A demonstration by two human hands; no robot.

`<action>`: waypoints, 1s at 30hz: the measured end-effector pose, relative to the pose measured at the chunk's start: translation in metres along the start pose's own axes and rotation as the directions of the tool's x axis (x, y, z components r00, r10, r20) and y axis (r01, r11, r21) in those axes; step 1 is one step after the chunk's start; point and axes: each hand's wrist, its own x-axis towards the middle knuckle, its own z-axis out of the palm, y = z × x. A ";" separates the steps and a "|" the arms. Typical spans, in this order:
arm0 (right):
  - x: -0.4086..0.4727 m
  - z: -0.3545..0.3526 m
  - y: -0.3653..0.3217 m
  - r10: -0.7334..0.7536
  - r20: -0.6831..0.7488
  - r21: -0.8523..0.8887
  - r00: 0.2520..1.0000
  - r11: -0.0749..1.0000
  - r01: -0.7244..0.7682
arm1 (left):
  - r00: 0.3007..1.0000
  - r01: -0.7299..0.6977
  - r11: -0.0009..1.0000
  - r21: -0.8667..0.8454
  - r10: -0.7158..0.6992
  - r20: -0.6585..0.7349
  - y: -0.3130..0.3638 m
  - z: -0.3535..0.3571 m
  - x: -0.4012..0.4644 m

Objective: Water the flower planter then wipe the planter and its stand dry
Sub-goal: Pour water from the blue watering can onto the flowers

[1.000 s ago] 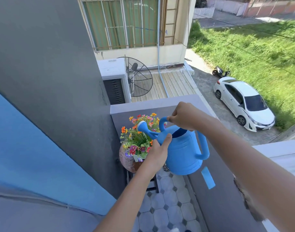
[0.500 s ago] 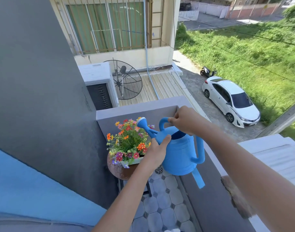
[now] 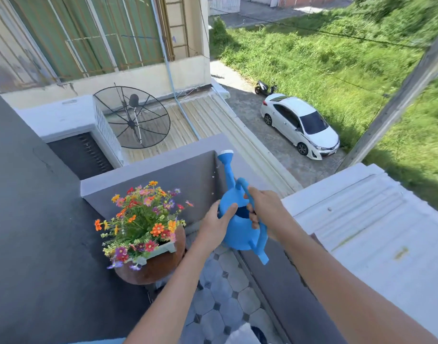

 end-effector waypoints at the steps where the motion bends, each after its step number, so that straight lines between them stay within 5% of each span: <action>1: 0.004 -0.007 0.004 -0.005 -0.033 0.046 0.999 0.999 0.007 | 1.000 0.008 1.000 0.003 -0.008 -0.003 0.000 0.011 0.008; 10: 0.062 -0.075 0.023 0.064 -0.235 0.287 0.970 0.958 0.007 | 0.992 0.117 0.993 -0.001 -0.117 0.038 -0.002 0.100 0.078; 30: 0.113 -0.119 0.074 0.165 0.050 0.366 0.985 0.915 -0.172 | 0.982 0.138 0.984 -0.109 -0.122 0.141 -0.027 0.136 0.141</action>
